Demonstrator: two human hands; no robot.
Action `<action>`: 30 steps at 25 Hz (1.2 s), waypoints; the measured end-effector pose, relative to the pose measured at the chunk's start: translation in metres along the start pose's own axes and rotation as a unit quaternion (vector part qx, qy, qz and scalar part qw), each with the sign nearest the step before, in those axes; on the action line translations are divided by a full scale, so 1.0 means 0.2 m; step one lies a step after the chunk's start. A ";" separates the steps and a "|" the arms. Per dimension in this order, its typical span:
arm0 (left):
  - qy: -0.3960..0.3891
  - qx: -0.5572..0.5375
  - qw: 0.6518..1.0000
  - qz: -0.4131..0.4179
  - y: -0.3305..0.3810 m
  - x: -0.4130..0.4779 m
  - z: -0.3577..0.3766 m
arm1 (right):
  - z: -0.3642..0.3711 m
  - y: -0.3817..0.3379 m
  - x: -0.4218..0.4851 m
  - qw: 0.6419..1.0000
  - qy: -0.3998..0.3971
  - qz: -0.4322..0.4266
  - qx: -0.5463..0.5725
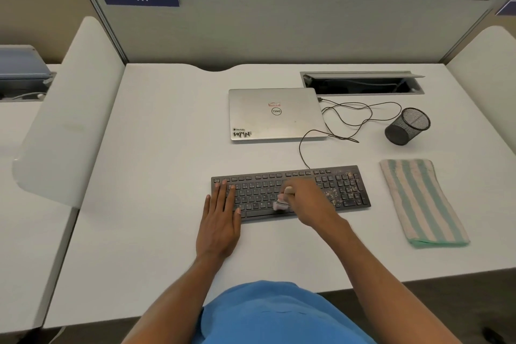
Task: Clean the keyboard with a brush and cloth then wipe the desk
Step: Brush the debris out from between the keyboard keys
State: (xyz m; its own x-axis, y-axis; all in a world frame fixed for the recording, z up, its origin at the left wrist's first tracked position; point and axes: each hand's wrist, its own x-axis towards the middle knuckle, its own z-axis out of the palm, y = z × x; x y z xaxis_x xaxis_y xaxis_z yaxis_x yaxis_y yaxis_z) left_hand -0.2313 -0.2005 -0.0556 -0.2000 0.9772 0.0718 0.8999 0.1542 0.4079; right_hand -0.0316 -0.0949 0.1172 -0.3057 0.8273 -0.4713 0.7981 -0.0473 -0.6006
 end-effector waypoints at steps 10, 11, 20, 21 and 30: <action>-0.001 -0.002 1.000 -0.005 0.01 0.00 0.00 | 0.03 0.05 0.04 0.998 0.006 -0.039 -0.040; -0.001 -0.001 1.000 -0.004 0.01 0.00 0.00 | 0.05 0.06 0.04 0.998 0.000 -0.041 -0.042; -0.001 -0.005 1.000 -0.009 0.02 0.00 -0.01 | -0.03 0.18 0.06 0.994 0.066 0.034 -0.078; -0.001 -0.005 1.000 -0.009 0.02 0.00 -0.01 | -0.02 0.15 0.04 0.995 0.064 0.013 -0.072; 0.003 0.001 1.000 -0.008 0.02 0.00 -0.02 | 0.02 0.17 -0.06 0.995 0.041 -0.063 -0.062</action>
State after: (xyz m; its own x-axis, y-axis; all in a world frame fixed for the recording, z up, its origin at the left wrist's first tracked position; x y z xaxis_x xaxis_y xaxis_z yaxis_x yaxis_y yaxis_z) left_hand -0.2296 -0.1996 -0.0502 -0.2172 0.9736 0.0697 0.8972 0.1710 0.4071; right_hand -0.0023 -0.1091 0.1006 -0.3672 0.8659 -0.3396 0.8160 0.1246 -0.5645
